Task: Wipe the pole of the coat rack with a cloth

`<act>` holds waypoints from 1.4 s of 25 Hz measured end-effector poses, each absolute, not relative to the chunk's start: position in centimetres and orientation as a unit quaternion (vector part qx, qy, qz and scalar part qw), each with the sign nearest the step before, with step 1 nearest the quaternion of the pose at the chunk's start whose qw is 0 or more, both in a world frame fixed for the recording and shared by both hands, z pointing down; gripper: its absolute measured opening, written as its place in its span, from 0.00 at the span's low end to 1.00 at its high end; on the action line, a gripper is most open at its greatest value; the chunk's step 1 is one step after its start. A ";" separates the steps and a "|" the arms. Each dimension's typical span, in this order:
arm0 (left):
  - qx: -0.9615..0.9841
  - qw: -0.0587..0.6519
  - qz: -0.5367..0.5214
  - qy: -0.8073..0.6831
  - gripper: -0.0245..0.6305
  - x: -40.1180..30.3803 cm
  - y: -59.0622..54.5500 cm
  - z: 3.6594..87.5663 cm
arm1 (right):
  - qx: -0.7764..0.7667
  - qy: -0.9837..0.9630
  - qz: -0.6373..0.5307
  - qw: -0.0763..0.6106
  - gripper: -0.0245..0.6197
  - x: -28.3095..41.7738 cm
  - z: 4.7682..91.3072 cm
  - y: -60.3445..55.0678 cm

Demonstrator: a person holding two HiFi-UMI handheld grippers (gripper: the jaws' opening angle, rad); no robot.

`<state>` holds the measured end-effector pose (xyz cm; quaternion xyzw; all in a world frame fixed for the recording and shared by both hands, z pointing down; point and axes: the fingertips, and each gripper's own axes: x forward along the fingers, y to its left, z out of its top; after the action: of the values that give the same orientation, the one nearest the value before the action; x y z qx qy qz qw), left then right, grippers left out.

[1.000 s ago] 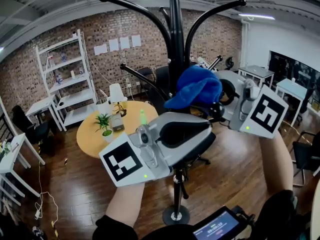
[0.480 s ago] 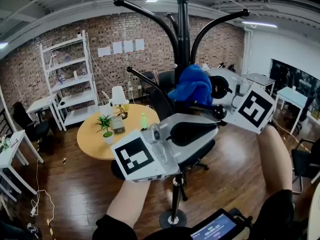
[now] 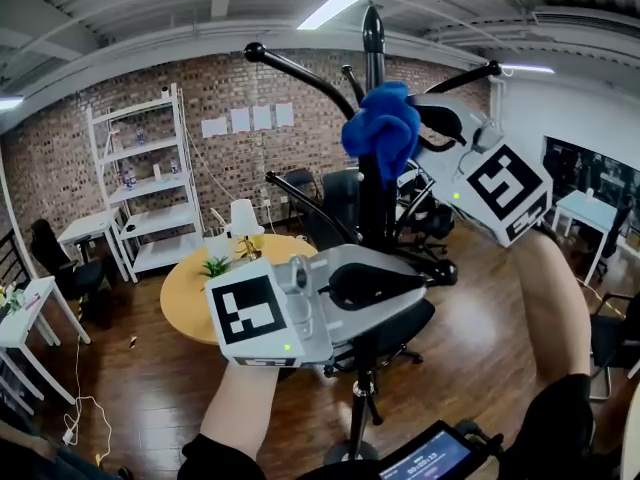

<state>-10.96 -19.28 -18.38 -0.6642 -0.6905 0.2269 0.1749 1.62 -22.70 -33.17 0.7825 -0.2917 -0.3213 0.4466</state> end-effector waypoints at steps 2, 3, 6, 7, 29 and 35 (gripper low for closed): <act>-0.659 0.188 0.229 -0.691 0.04 -11.4 -20.0 -18.2 | 0.790 -0.269 -0.336 0.436 0.11 1.4 -34.4 -22.9; -0.657 0.191 0.229 -0.692 0.04 -11.6 -20.3 -17.7 | 0.793 -0.261 -0.343 0.431 0.11 1.3 -34.5 -23.1; -0.653 0.186 0.227 -0.698 0.04 -11.9 -20.5 -16.3 | 0.799 -0.240 -0.352 0.425 0.11 1.1 -34.1 -23.2; -0.652 0.182 0.226 -0.701 0.04 -11.8 -20.4 -16.5 | 0.799 -0.235 -0.351 0.427 0.11 1.2 -34.3 -23.1; -0.646 0.143 0.224 -0.716 0.04 -12.0 -17.4 -13.9 | 0.750 -0.417 -0.160 0.487 0.11 2.7 -18.3 -23.1; -0.645 0.148 0.224 -0.715 0.04 -12.4 -17.2 -14.0 | 0.763 -0.376 -0.218 0.479 0.11 2.7 -22.1 -23.1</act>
<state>-12.36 -17.17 -13.96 -0.6454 -0.7151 0.2240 0.1482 2.70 -23.09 -22.13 0.7630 -0.3761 -0.2177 0.4786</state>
